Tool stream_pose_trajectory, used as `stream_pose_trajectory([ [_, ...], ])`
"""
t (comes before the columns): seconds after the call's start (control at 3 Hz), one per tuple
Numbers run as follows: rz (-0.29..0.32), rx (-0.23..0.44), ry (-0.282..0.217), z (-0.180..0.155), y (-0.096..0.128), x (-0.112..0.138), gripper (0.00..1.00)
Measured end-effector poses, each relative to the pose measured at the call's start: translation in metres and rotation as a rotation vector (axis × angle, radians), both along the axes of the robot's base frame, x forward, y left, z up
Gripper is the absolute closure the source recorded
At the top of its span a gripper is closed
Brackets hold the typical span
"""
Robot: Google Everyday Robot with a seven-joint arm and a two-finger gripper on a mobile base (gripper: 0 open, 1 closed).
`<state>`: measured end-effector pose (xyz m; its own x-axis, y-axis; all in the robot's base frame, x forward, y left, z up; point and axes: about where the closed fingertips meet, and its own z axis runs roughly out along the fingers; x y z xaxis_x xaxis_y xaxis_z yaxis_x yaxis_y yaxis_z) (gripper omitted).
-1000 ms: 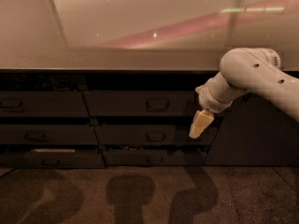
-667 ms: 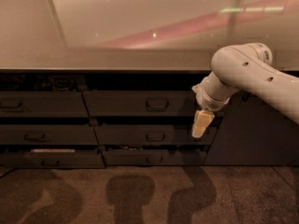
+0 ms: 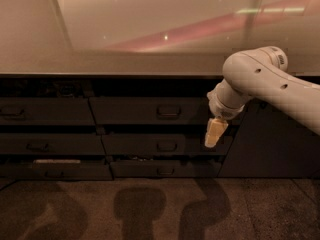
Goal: Open top drawer
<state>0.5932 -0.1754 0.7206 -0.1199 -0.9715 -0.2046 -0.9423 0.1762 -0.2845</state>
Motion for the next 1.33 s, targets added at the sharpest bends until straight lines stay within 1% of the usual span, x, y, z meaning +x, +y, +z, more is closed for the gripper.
stream_pose_trajectory([
  [0.33,-0.109,-0.068,0.036,-0.017,-0.02,0.032,0.0],
  [0.67,-0.195,-0.127,0.069,-0.029,-0.034,0.062,0.0],
  [1.0,-0.195,-0.127,0.069,-0.029,-0.034,0.062,0.0],
  [1.33,-0.177,-0.141,-0.009,-0.03,-0.033,0.057,0.0],
])
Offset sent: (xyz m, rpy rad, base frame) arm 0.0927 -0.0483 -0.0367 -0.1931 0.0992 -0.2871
